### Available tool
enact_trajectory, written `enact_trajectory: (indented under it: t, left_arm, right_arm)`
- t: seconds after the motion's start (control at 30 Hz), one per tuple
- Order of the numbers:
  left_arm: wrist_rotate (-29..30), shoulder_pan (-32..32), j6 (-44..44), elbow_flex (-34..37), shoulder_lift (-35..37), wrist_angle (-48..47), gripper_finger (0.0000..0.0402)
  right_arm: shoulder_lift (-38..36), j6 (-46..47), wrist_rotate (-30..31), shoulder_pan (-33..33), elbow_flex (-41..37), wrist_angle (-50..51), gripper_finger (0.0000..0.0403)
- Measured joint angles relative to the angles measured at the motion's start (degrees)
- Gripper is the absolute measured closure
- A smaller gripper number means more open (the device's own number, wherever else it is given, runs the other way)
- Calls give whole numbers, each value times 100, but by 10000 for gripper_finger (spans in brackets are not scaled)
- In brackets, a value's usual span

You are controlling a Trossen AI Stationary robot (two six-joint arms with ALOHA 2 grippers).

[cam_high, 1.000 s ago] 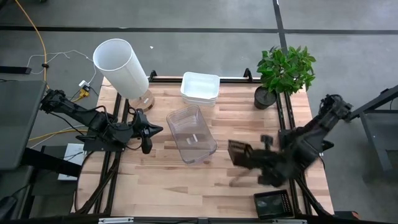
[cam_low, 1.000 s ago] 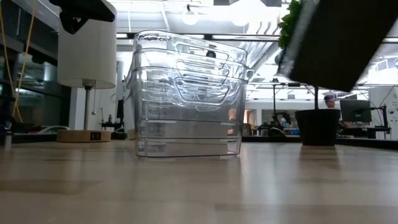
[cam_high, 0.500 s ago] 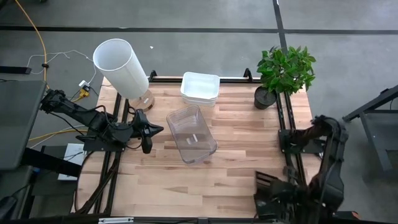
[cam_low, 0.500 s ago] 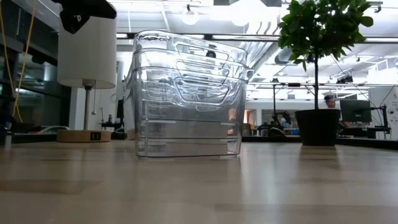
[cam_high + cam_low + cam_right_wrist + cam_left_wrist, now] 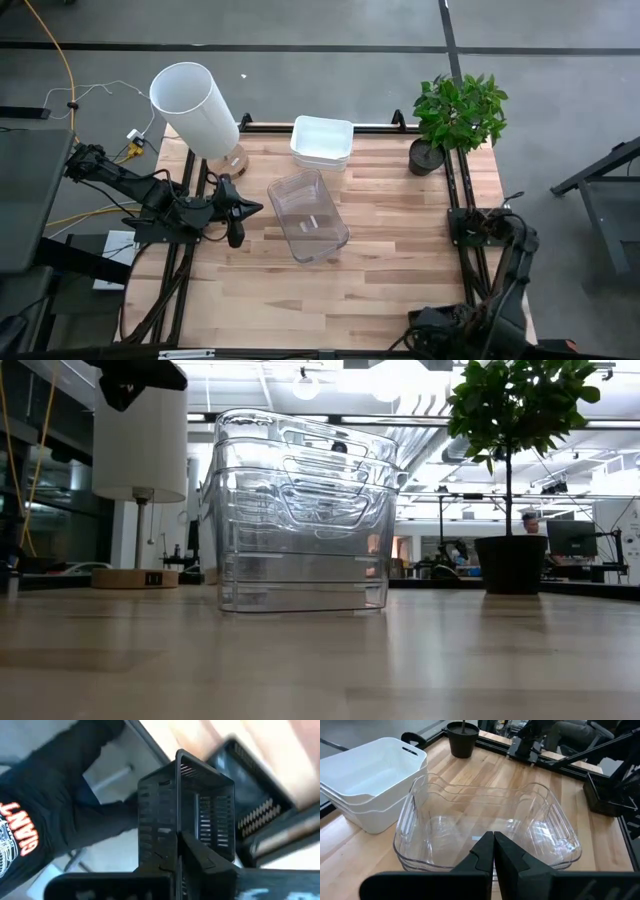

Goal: Stack baskets by color
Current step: Stack the top black bin on top of the bottom black bins

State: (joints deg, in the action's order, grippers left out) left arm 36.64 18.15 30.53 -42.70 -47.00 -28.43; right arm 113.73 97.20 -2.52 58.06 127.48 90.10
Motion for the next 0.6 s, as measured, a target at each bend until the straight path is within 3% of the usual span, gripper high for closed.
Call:
enact_trajectory:
  t: [0.1, 0.6]
  left_arm:
    - [0, 0, -27, 0, 0, -1, 402]
    - [196, -1, -447, 0, 0, 193, 401]
  right_arm:
    - [41, 306, -378, -45, -145, -9, 403]
    - [39, 1104, -383, -68, -1304, -10, 403]
